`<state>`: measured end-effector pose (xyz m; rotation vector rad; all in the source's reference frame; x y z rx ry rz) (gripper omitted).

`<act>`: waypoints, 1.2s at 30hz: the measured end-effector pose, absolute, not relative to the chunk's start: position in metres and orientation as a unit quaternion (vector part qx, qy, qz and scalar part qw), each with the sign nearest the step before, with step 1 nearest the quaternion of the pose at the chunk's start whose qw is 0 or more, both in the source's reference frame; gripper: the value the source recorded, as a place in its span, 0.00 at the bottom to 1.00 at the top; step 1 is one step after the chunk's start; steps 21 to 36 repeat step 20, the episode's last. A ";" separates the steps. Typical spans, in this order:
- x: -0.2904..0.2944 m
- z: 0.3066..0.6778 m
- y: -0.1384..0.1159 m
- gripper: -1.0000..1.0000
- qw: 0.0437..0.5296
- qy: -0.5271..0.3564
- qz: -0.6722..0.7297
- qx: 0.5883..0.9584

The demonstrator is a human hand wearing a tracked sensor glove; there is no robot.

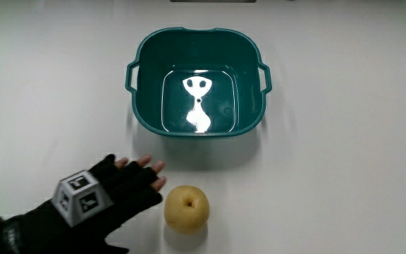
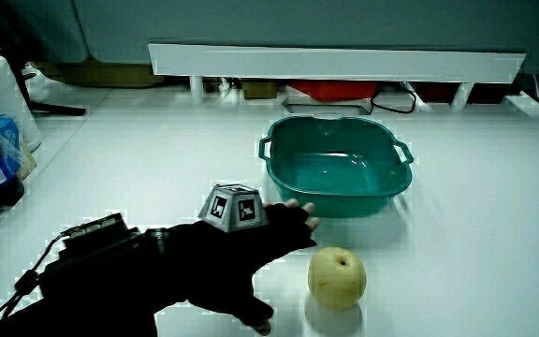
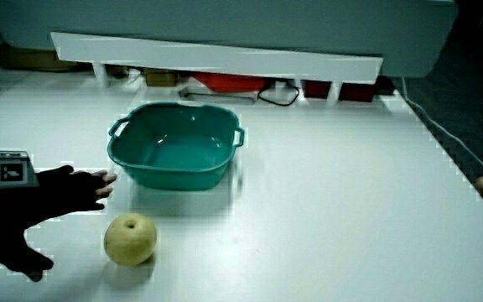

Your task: Place pear on desk

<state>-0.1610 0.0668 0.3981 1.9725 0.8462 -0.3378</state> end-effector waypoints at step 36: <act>-0.240 0.393 0.077 0.00 0.477 0.217 -0.150 0.838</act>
